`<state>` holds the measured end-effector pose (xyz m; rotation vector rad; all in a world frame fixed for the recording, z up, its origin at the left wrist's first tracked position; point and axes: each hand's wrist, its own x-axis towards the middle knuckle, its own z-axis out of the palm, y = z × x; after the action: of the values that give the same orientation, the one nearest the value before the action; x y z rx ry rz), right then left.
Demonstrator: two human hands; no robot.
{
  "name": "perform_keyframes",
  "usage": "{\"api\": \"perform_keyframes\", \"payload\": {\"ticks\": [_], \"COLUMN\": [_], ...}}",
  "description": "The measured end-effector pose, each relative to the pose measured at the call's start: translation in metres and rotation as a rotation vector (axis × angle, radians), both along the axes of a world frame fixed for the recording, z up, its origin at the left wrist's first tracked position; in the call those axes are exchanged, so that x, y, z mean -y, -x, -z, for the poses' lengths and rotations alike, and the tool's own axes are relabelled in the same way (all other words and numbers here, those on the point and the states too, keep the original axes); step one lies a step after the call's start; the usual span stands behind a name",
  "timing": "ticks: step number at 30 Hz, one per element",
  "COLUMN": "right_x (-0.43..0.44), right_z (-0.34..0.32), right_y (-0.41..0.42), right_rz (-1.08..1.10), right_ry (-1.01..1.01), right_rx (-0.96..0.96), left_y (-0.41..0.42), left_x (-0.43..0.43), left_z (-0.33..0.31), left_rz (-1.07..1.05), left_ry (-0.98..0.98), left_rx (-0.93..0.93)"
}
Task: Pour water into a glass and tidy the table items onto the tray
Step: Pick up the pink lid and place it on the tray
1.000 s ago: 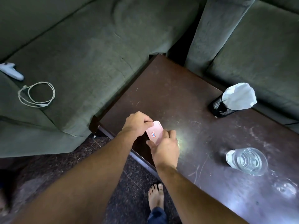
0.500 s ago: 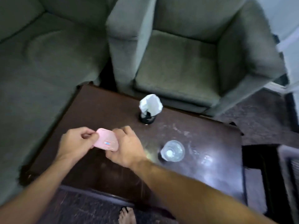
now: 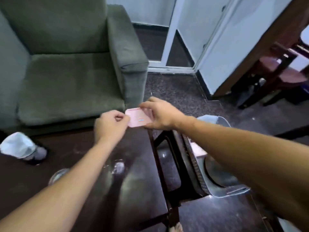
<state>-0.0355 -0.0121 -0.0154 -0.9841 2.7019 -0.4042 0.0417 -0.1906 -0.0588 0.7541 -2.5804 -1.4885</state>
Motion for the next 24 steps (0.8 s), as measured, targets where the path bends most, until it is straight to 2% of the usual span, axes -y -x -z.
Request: {"api": "perform_keyframes", "payload": {"ticks": [5, 9, 14, 19, 24], "right_x": [-0.165, -0.239, -0.262, -0.253, -0.247], "right_z": [-0.013, 0.008, 0.05, 0.077, 0.093], "right_y": [0.039, 0.051, 0.055, 0.051, 0.047], "right_rz": [0.09, 0.111, 0.055, -0.069, -0.099], "right_ry": [-0.214, -0.351, -0.451, -0.532, -0.552], "right_rx": [0.096, 0.216, 0.331, 0.293, 0.253], "left_y": [0.039, 0.049, 0.044, 0.037, 0.037], "left_x": [-0.158, -0.238, -0.274, -0.271, -0.269], "left_z": [0.004, 0.021, 0.052, 0.076, 0.088], "left_rz": [0.186, 0.315, 0.346, 0.394, 0.415], "left_ry": [-0.032, 0.077, 0.153, 0.248, 0.307], "left_rx": [0.09, 0.165, 0.273, 0.334, 0.347]}}
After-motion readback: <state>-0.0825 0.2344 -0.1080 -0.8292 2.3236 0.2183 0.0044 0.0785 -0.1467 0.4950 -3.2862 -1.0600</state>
